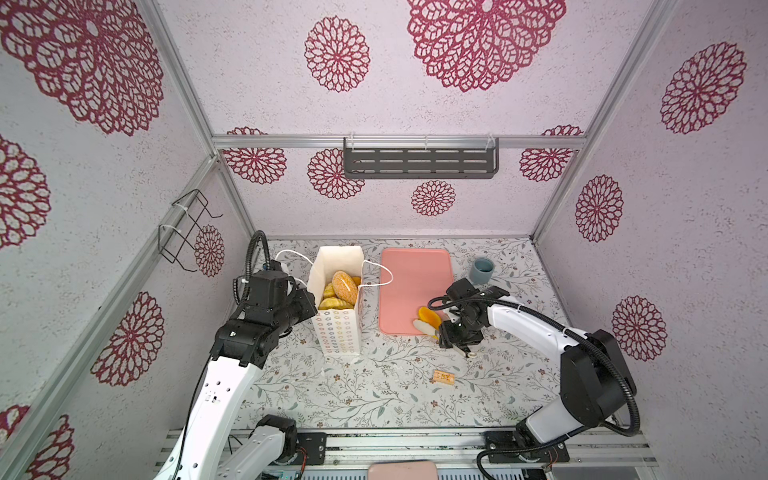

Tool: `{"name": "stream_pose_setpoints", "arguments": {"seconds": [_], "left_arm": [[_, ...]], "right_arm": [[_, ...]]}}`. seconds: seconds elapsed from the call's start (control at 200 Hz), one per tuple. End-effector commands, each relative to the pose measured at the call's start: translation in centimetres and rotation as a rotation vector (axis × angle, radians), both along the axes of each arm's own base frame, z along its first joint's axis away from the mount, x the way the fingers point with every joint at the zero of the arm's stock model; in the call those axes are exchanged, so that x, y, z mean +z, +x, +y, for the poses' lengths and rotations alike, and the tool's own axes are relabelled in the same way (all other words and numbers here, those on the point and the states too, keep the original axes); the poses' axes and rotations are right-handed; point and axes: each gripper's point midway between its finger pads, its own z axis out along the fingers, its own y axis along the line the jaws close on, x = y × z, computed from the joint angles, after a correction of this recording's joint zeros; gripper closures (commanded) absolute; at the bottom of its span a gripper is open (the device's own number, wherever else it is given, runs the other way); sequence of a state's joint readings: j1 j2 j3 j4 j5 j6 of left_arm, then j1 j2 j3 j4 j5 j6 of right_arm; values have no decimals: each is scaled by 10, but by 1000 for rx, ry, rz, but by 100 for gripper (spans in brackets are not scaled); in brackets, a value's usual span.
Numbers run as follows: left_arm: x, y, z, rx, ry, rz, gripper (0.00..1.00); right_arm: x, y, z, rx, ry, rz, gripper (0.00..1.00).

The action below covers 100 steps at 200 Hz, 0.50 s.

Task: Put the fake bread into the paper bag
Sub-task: 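Lift the mango-shaped bread with the tongs and carry it over the bag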

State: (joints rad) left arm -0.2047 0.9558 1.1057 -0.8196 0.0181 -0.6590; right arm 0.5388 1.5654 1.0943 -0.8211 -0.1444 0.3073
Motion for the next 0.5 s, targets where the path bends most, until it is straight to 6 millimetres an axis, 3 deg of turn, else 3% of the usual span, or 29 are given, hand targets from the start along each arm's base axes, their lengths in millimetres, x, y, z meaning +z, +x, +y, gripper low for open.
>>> {"name": "stream_pose_setpoints", "arguments": {"seconds": [0.0, 0.15, 0.275, 0.37, 0.495], "left_arm": [[4, 4, -1, -9, -4, -21, 76], [6, 3, -1, -8, -3, -24, 66], [8, 4, -2, -10, -5, -26, 62], [8, 4, -1, -10, -1, -23, 61], [10, 3, 0, -8, 2, -26, 62]], "right_arm": [[9, 10, -1, -16, -14, -50, 49], [18, 13, -3, -29, -13, -82, 59], [40, 18, -3, -43, 8, -134, 63], [64, 24, -2, -55, 28, -185, 65], [112, 35, 4, -71, 90, -279, 67]]}}
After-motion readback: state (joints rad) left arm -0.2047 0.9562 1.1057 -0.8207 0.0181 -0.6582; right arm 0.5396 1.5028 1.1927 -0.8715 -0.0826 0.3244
